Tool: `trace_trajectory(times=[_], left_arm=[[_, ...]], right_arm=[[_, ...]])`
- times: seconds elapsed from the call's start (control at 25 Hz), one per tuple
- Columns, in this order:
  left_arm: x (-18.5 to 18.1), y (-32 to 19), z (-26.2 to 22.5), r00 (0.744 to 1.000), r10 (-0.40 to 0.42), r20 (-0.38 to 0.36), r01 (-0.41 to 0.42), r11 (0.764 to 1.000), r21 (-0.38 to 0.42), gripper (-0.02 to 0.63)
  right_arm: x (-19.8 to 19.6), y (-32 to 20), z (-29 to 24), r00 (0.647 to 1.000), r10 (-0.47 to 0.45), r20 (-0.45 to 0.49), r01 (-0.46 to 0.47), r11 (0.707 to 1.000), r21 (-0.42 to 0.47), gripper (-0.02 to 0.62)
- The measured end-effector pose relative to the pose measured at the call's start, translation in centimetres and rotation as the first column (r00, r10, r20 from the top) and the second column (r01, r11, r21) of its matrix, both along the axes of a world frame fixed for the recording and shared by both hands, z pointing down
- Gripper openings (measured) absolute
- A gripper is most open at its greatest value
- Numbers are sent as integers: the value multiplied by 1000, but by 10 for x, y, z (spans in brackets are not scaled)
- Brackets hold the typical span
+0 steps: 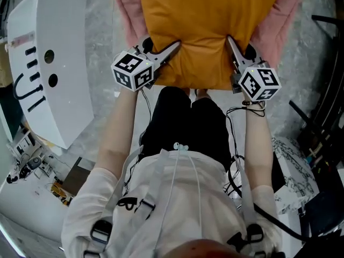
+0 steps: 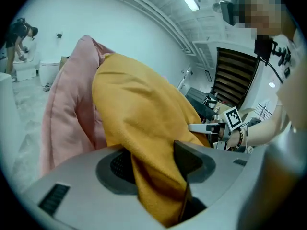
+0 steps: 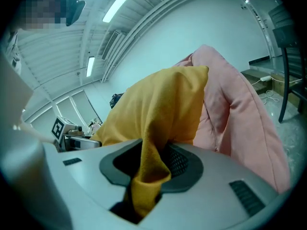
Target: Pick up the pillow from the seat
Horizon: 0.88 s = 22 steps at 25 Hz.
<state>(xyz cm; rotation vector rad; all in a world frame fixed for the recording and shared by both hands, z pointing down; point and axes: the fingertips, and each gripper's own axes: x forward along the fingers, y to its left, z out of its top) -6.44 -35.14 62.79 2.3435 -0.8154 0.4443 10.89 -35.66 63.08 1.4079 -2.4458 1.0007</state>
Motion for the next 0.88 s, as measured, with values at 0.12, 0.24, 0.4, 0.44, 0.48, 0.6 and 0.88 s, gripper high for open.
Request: trace_trajectory(times=[0.12,0.24,0.4,0.44,0.48,0.6,0.88], left_arm=[[-3,-4,-20,1000,0,-8,0,1000,28,238],[-8,-6,-37,1000,-1,-18,2,999,51,238],[0,-16,-57,1000,0,-28,2,996,91,238],[2,-15,-61,999,1,-32,2,995,95,238],[5,-16,-65,999,2,-37,2,995,100,238],[10,-22,-82,999,10,-44,-5,993,119,238],[14,-39,-125,999,2,-47,7,981,194,238]], right_arm=[[-3,-3,-21,1000,10,4,-10,1000,24,127],[-7,-4,-42,1000,14,9,-14,999,43,127],[1,-10,-66,1000,26,0,-26,996,83,127],[3,-9,-71,1000,28,-4,-27,996,88,127],[6,-10,-76,1000,29,-9,-28,995,93,127],[11,-14,-95,999,36,-16,-34,993,113,127],[15,-30,-138,999,37,-19,-33,983,180,127]])
